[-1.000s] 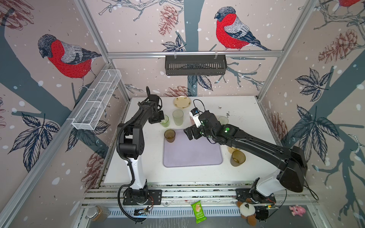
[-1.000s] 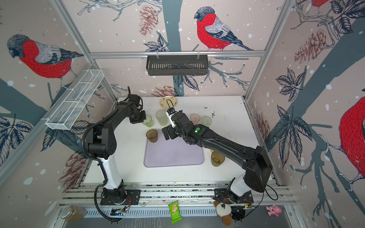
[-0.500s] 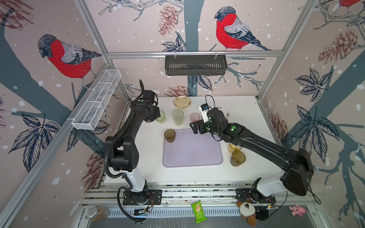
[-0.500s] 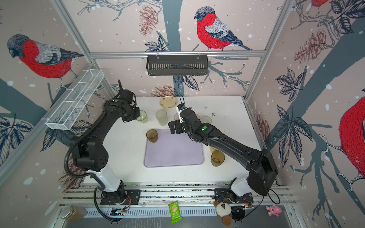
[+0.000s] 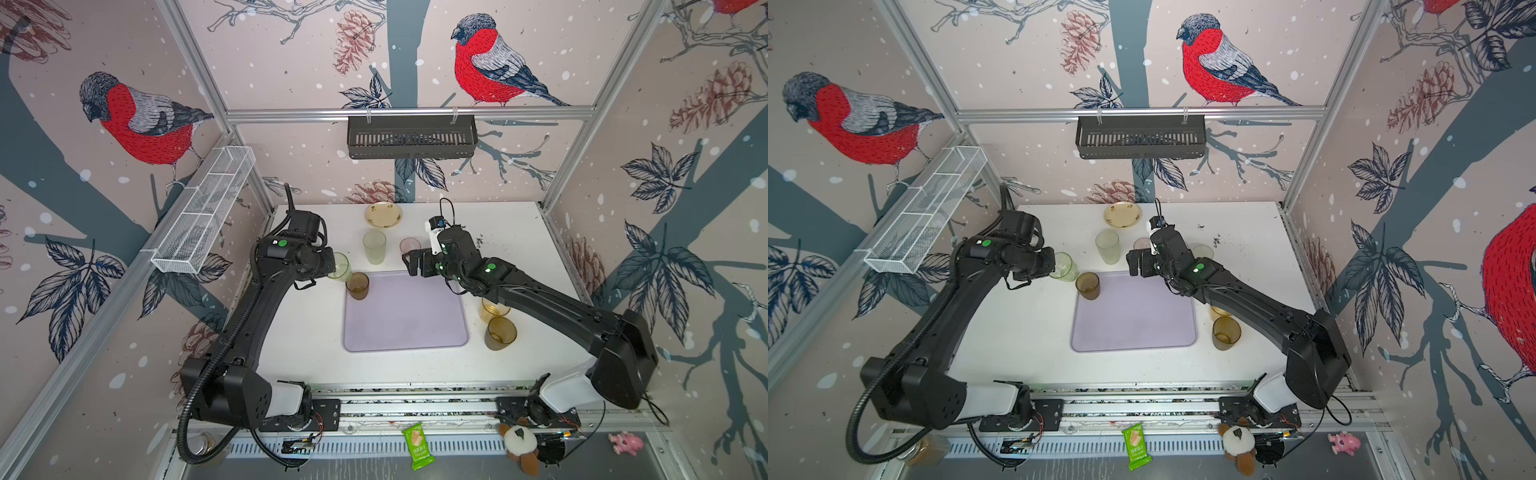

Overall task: Place the glasses into the tray
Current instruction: Pick up the glass from the top-left of the table, then place the glass on the tray.

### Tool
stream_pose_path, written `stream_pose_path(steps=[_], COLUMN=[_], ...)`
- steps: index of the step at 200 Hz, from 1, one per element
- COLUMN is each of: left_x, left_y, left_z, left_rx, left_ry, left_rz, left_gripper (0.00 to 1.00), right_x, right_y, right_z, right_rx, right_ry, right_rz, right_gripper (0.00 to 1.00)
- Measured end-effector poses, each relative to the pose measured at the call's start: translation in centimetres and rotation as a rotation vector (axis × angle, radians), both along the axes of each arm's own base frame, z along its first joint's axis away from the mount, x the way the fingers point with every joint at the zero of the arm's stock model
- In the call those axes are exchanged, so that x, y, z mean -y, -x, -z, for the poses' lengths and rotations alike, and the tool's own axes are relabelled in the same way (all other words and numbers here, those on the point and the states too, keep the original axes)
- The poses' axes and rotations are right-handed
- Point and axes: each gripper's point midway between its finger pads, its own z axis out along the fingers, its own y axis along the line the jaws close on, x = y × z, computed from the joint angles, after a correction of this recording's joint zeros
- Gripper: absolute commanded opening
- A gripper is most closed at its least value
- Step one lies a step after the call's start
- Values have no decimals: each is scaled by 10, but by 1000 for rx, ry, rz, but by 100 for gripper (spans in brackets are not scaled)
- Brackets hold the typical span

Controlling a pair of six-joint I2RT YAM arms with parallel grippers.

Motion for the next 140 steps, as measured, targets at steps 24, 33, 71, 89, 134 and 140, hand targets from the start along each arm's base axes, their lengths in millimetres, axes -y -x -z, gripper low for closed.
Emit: stream_pose_path(steps=[24,33,71,89,134,140], left_x=[14,17,18,21,28,30], left_y=[22,30,57,68,79,81], left_z=[8,11,32,47,76,80], left_rx=[-43,-62,-139,-186,-253,-263], left_ry=[19,25,27,24,4,1], left_rz=[45,61,80,106,145,152], left_gripper=[0,0,0,0,0,0], right_x=[-1,-1,-1,0,1,1], right_y=[-1,-1,-1,0,0,0], right_z=[5,5,6,8,6,6], right_rx=[-9,-10,-10,-18,-12,-12], right_ry=[4,2,-9,-11,-10,-9], right_rz=[2,3,8,14,20,20], right_gripper=[100,100,100,100,100,100])
